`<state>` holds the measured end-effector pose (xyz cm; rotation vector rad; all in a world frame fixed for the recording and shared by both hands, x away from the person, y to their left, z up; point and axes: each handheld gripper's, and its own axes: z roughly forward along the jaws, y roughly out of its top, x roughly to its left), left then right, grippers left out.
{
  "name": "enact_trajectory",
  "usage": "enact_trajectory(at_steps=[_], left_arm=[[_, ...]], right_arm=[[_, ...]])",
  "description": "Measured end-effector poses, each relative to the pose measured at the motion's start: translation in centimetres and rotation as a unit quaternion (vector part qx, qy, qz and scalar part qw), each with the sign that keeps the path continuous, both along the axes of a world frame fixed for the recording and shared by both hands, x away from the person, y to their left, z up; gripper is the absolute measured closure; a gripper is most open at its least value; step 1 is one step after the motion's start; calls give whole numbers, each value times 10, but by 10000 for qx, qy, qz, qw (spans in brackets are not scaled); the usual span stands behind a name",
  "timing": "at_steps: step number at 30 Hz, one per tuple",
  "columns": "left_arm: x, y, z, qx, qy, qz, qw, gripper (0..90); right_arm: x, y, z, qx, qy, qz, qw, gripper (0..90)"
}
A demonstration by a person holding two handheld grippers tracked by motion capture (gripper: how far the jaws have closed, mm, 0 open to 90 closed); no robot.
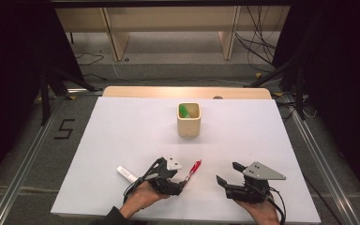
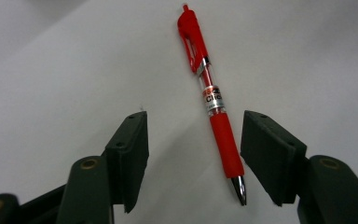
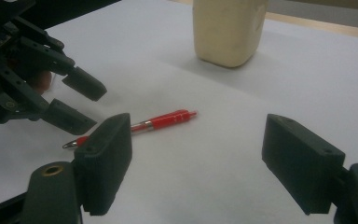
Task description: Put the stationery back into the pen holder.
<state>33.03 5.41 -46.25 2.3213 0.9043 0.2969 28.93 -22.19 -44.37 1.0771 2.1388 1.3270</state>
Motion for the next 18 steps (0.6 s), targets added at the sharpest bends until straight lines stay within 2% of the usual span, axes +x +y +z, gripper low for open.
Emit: enact_trajectory(at_steps=[6,13,18], left_arm=[[0,-9,-1,48,48,-70,10000,459],[3,-15,-5,146,104,-66,9998,541],[3,-21,-10,309,151,-137,9993,607]], right_arm=[[-2,1,-1,-16,19,21,10000,251],[-5,1,-2,7,13,29,10000,251],[-6,1,-2,9,22,33,10000,251]])
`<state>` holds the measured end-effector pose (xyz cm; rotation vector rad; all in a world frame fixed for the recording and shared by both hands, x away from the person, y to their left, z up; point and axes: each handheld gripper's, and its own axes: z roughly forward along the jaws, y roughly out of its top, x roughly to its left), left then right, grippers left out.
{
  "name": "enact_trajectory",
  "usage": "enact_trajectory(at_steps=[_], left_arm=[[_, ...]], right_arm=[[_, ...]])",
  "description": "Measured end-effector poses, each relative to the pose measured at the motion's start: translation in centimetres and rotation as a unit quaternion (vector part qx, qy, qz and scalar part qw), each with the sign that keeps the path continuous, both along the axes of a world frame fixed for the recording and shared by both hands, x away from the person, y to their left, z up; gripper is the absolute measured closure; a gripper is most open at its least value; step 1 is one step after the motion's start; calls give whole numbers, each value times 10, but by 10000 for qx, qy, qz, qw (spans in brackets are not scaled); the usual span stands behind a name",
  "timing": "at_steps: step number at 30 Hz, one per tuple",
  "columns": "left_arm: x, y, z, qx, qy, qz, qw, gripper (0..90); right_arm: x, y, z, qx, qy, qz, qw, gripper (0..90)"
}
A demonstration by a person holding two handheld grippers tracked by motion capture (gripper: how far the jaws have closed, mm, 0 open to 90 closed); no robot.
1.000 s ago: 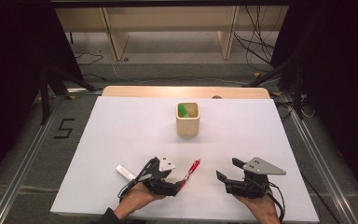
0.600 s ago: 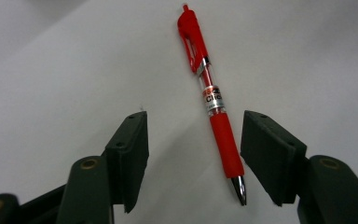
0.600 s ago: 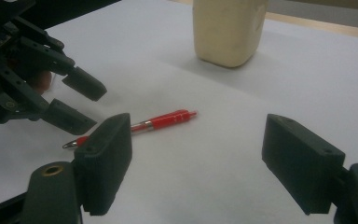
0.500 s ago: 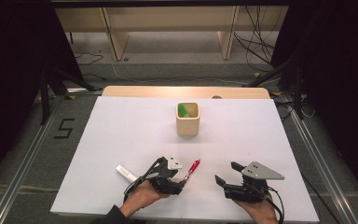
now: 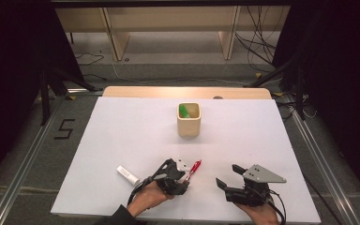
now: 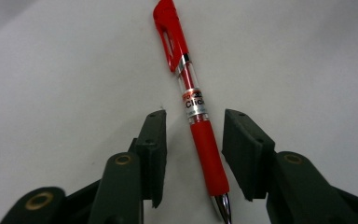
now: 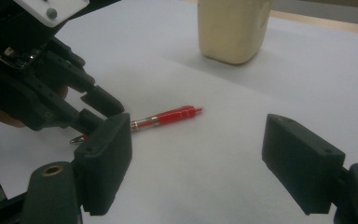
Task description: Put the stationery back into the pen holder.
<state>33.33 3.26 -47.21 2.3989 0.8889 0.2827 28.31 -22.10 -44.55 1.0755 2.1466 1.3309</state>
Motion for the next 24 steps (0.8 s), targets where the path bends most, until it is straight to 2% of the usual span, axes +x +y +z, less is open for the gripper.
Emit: enact_trajectory(at_steps=[5,14,21,24], left_arm=[[2,-3,-3,65,47,44,10000,659],[6,-4,-2,2,203,57,9998,713],[7,-2,-2,-87,340,191,9992,779],[7,-3,-2,-78,336,202,9992,785]], right_arm=[[-1,1,0,0,-3,-4,10000,252],[-1,1,-1,-58,-2,45,10000,255],[0,0,-2,-57,-10,26,10000,258],[0,0,-2,-103,-34,67,9999,259]])
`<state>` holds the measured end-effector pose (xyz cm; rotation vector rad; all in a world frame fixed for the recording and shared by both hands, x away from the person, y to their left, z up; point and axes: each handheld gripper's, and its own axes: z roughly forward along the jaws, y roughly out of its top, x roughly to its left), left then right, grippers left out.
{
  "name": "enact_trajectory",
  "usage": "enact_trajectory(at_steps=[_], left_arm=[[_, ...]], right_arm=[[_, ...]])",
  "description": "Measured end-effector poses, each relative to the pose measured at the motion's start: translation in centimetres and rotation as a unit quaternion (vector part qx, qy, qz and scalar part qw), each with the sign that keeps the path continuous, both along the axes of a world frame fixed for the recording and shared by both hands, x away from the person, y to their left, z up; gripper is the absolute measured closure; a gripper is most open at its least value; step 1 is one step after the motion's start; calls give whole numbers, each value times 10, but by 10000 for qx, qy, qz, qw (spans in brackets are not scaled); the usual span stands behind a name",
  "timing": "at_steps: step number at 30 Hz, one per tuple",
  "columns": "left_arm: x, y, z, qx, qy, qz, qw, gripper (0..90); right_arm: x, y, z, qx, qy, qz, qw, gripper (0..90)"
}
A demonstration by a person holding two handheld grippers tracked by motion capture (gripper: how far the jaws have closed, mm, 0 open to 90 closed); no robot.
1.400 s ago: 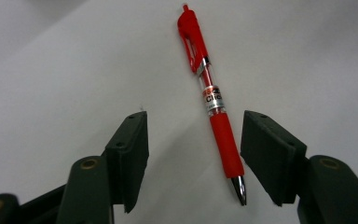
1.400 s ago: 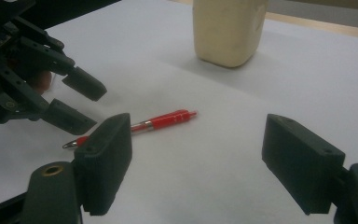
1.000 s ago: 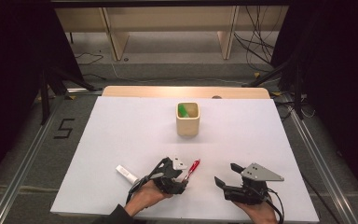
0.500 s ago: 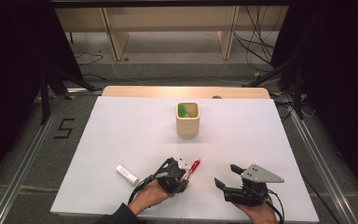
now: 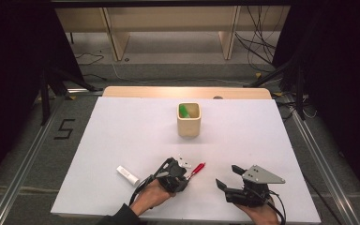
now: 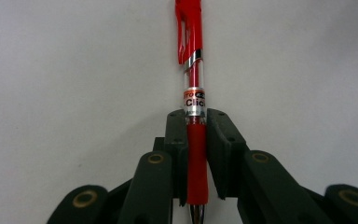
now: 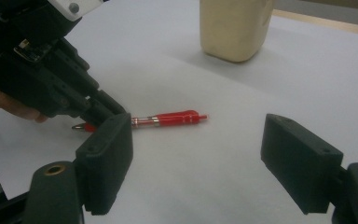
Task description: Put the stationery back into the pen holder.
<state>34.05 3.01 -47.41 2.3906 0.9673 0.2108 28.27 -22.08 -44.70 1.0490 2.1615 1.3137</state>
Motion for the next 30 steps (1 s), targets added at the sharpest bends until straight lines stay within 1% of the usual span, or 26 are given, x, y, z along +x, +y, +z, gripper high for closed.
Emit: enact_trajectory(at_steps=[3,5,6,9,12,13,15,17,18,19,22,24,26,27,28,30], left_arm=[[1,1,0,-23,27,2,10000,789],[1,1,0,-77,28,13,10000,791],[2,3,0,-95,34,-19,9999,792],[5,6,0,-222,142,-29,9996,793],[5,7,0,-250,100,-8,9996,793],[6,8,0,-262,114,-11,9996,793],[6,10,2,-356,174,-75,9992,793],[6,12,4,-422,176,-103,9989,793],[7,13,5,-484,207,-118,9985,794],[7,15,7,-504,247,-164,9983,794],[6,17,12,-549,275,-268,9978,794],[6,19,17,-541,304,-392,9973,793],[5,21,22,-577,308,-484,9967,793],[4,21,24,-575,300,-555,9963,793],[3,22,26,-575,351,-610,9959,793],[1,23,30,-498,386,-770,9950,793]], right_arm=[[1,0,0,13,10,-9,10000,259],[0,0,0,11,12,4,10000,261],[0,0,0,18,16,11,10000,262],[0,0,1,38,-20,30,10000,262],[0,1,1,16,-36,43,10000,262],[0,1,1,15,-33,43,10000,263],[0,2,2,48,-34,55,10000,264],[-1,3,2,50,-77,65,9999,264],[-1,3,2,55,-101,85,9999,264],[-1,4,2,67,-102,97,9999,264],[-1,5,3,76,-114,133,9998,261],[-3,7,4,62,-128,192,9997,255],[-4,9,4,21,-184,269,9995,252],[-4,11,4,5,-208,302,9993,250],[-5,12,4,-9,-201,348,9992,248],[-6,15,4,-44,-228,422,9988,246]])
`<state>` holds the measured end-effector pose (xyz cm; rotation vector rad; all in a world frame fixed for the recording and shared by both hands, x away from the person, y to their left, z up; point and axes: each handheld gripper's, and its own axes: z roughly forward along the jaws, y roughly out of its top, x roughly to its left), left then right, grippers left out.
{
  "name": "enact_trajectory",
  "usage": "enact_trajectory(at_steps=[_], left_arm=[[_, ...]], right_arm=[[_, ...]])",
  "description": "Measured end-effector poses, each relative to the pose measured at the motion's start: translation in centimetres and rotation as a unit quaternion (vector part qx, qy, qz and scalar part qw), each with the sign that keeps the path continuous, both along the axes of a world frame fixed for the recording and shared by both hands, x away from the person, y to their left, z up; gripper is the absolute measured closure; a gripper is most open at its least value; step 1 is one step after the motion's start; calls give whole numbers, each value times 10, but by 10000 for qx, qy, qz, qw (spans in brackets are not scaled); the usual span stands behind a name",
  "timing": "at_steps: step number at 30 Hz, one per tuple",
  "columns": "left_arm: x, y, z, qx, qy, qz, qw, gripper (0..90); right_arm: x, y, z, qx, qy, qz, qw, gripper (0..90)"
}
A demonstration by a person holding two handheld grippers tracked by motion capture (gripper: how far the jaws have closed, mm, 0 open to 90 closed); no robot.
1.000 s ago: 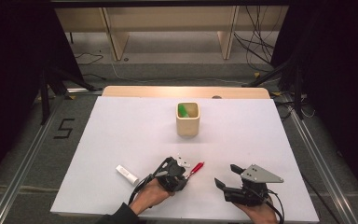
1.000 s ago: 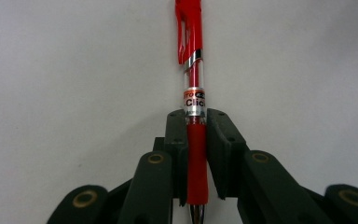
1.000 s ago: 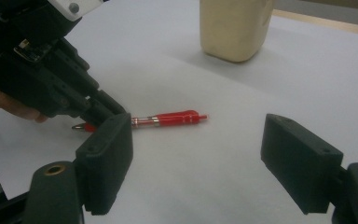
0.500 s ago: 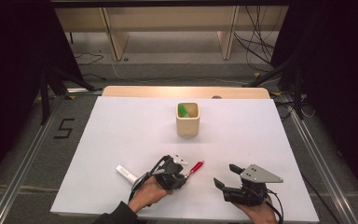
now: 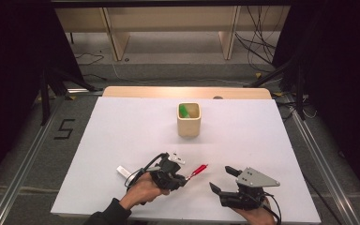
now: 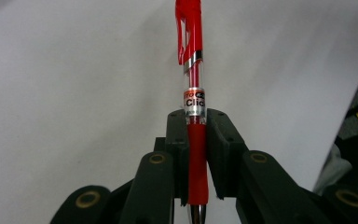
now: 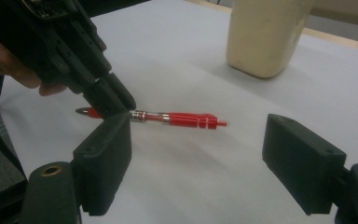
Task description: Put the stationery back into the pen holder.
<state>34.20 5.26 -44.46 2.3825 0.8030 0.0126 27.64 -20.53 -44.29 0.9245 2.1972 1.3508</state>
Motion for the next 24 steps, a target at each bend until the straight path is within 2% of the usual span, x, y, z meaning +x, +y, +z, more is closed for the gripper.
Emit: enact_trajectory(at_steps=[4,7,10,13,16,20,22,24], left_arm=[[-2,1,4,25,114,-211,9997,793],[-4,2,6,61,181,-346,9992,793],[-5,2,8,108,201,-448,9987,793],[-5,6,13,130,192,-528,9983,793],[-6,8,16,149,187,-593,9980,793],[-7,8,17,196,210,-693,9972,793],[-8,8,18,207,210,-730,9969,793],[-8,9,19,215,220,-763,9966,793]], right_arm=[[-5,7,1,-192,-170,149,9996,246],[-8,13,1,-349,-276,366,9983,248],[-12,22,0,-585,-380,518,9962,249],[-15,33,-2,-891,-565,613,9925,251],[-19,42,-4,-1332,-915,682,9845,252],[-25,53,-7,-1725,-1278,773,9736,264],[-28,58,-8,-2063,-1524,779,9634,270],[-30,61,-11,-2298,-1702,841,9545,274]])
